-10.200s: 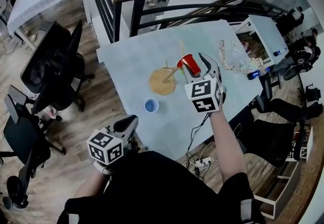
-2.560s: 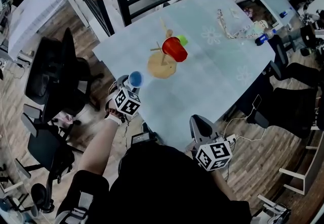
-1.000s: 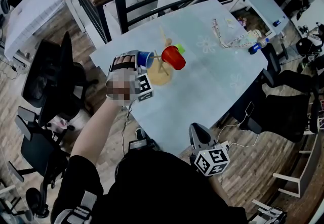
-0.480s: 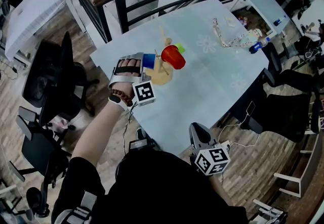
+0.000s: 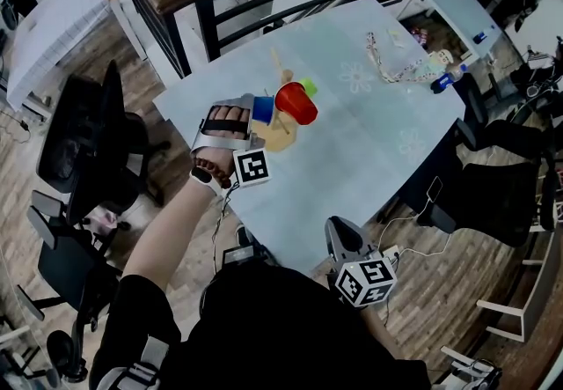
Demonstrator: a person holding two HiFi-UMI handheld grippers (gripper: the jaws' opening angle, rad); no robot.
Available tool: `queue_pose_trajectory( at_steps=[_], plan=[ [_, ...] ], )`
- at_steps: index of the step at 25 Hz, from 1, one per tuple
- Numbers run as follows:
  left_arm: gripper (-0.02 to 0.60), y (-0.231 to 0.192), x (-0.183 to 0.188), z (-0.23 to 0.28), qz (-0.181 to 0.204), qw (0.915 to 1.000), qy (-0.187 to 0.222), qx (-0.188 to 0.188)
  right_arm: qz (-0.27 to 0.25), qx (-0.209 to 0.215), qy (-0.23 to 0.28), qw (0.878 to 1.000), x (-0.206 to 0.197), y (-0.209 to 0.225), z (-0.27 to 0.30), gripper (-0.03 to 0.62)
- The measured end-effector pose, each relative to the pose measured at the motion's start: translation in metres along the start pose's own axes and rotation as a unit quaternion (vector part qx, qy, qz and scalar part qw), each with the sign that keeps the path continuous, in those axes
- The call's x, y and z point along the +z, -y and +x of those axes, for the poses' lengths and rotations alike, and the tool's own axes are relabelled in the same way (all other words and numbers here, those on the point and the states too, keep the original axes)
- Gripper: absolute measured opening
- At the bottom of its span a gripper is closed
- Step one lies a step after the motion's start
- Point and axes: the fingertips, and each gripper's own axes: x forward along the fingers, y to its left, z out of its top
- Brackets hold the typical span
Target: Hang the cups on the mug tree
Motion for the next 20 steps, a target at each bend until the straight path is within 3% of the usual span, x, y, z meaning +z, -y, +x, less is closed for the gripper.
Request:
queue_pose_trajectory(
  at_steps=[7,11,12,15,20],
  plan=[
    [0.258,0.001,0.007,-0.002,-0.011,0.9998,0.013,0.006,0.002,0.001,-0.002,1.000,-0.001,0.001,0.002,0.049],
    [0.258,0.009,0.034,-0.004,-0.114,0.9898,0.083,-0.021,0.004,0.001,-0.004,1.000,-0.001,0.003,0.003,0.049],
    [0.258,0.010,0.036,-0.005,-0.122,0.9883,0.088,-0.024,0.005,0.000,-0.004,1.000,-0.001,0.004,0.003,0.049],
    [0.258,0.009,0.024,-0.011,-0.053,0.9973,0.050,-0.007,0.007,-0.002,-0.004,1.000,-0.002,0.005,0.001,0.049],
    [0.258,0.012,0.026,-0.021,-0.013,0.9989,0.044,0.009,0.007,0.003,-0.004,1.000,-0.001,0.005,0.002,0.049]
  ],
)
